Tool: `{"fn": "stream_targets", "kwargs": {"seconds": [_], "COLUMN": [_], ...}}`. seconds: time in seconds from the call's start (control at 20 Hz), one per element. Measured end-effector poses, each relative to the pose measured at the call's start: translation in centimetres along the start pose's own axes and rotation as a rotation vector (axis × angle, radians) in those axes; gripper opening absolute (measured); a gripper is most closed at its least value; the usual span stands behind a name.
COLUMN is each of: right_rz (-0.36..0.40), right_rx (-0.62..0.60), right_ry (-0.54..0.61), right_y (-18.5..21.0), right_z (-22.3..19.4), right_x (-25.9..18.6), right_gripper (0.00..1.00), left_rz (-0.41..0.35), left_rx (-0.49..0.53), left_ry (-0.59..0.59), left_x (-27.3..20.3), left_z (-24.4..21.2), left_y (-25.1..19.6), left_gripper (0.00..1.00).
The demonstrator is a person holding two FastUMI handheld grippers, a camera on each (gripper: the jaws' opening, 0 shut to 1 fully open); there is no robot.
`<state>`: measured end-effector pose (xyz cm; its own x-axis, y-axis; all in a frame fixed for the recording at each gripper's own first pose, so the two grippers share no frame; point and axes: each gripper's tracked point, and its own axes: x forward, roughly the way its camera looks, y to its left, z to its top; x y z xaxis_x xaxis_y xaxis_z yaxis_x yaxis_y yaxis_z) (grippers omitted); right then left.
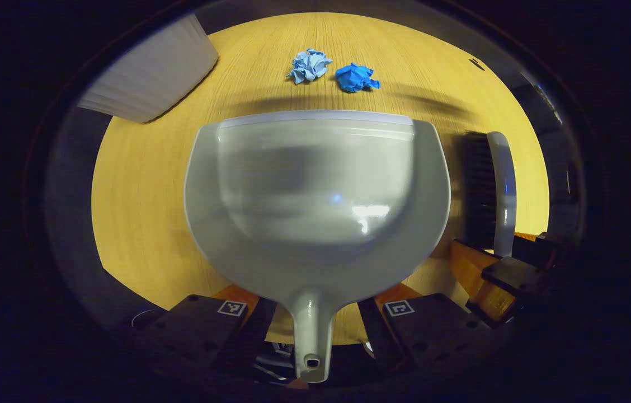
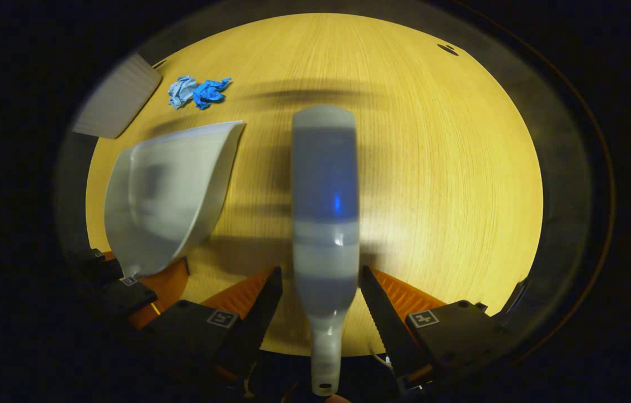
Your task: Pick up the small broom and dustpan from the desktop, sweep the trash into the dustpan with the broom, and then empty the trash into the garbage bin.
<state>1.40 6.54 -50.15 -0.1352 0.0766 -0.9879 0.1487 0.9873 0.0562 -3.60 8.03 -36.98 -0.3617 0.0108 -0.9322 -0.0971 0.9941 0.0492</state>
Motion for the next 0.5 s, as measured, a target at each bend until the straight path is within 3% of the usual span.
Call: {"fn": "stream_targets", "kwargs": {"seconds": [0.1, 0.15, 0.2, 0.25, 0.3, 0.4, 0.5], "right_rz": [0.0, -0.001, 0.0, 0.001, 0.001, 0.0, 0.0], "right_rx": [-0.023, -0.025, -0.018, -0.015, -0.018, -0.009, 0.017], "right_ry": [0.015, 0.019, 0.023, 0.02, 0.017, 0.016, 0.033], "right_y": [0.46, 0.45, 0.4, 0.42, 0.47, 0.55, 0.48], "right_z": [0.08, 0.09, 0.03, 0.13, 0.12, 0.12, -0.02], "right_x": [-0.08, -0.05, -0.19, -0.12, -0.08, 0.02, 0.08], "right_gripper": [0.9, 0.86, 0.88, 0.71, 0.71, 0.74, 0.8], "left_rz": [-0.028, -0.033, -0.033, -0.031, -0.032, -0.032, -0.032], "left_rx": [-0.004, -0.005, -0.003, -0.001, 0.002, 0.009, 0.035], "left_ry": [0.026, 0.042, 0.051, 0.058, 0.061, 0.041, 0.02], "left_x": [-0.02, 0.14, 0.07, 0.06, -0.01, -0.04, 0.48], "left_z": [0.09, 0.06, 0.08, 0.07, -0.04, -0.08, -0.11], "left_y": [-0.23, -0.26, -0.19, -0.25, -0.17, -0.4, -0.26], "left_gripper": [0.71, 0.66, 0.63, 0.62, 0.61, 0.4, 0.36]}}
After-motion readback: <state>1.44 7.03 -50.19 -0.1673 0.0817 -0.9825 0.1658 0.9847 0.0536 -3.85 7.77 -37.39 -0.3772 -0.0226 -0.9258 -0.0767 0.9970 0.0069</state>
